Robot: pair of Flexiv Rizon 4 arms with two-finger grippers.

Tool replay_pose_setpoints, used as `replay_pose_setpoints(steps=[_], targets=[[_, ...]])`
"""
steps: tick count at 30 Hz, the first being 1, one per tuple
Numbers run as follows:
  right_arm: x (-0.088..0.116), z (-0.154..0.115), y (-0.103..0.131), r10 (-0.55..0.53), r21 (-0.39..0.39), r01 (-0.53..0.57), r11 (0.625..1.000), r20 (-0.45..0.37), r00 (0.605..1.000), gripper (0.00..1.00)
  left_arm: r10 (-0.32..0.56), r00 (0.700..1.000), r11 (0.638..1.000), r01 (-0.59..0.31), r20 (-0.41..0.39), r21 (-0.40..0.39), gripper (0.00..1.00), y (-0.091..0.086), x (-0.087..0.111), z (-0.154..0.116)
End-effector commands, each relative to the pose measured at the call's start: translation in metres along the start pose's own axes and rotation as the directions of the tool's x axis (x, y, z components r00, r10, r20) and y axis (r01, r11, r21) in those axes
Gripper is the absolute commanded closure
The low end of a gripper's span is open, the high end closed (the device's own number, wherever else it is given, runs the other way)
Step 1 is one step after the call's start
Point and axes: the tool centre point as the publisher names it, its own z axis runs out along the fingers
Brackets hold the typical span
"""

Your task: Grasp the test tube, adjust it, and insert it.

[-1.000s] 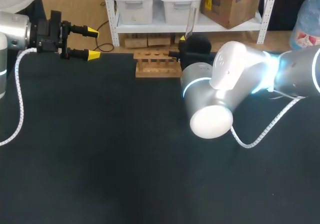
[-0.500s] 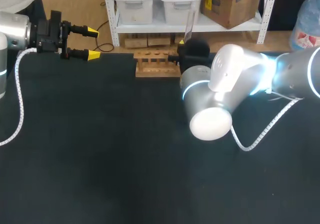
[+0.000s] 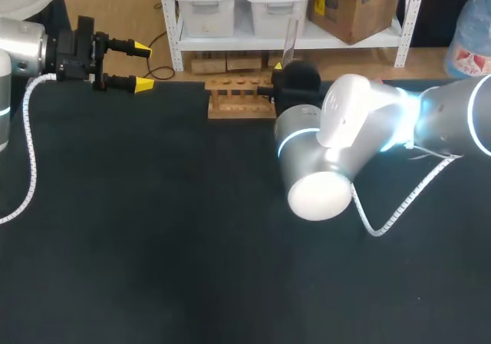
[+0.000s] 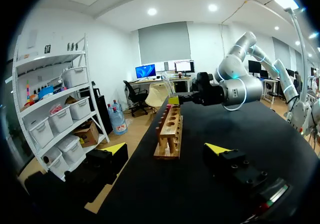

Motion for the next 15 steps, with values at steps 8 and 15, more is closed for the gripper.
replay_pose_setpoints(steps=[8, 15], targets=[[0.0043, -0.0034, -0.0012, 0.0, -0.098, 0.004, 0.995, 0.04, 0.999, 1.0, 0.002, 1.0, 1.0, -0.002, 0.001, 0.001, 0.0, 0.0008, 0.001, 0.0002], [0.0007, -0.0014, -0.0021, 0.0, -0.096, 0.004, 0.995, 0.041, 0.999, 1.0, 0.002, 1.0, 1.0, -0.002, 0.001, 0.001, 0.0, 0.0008, 0.001, 0.0002]])
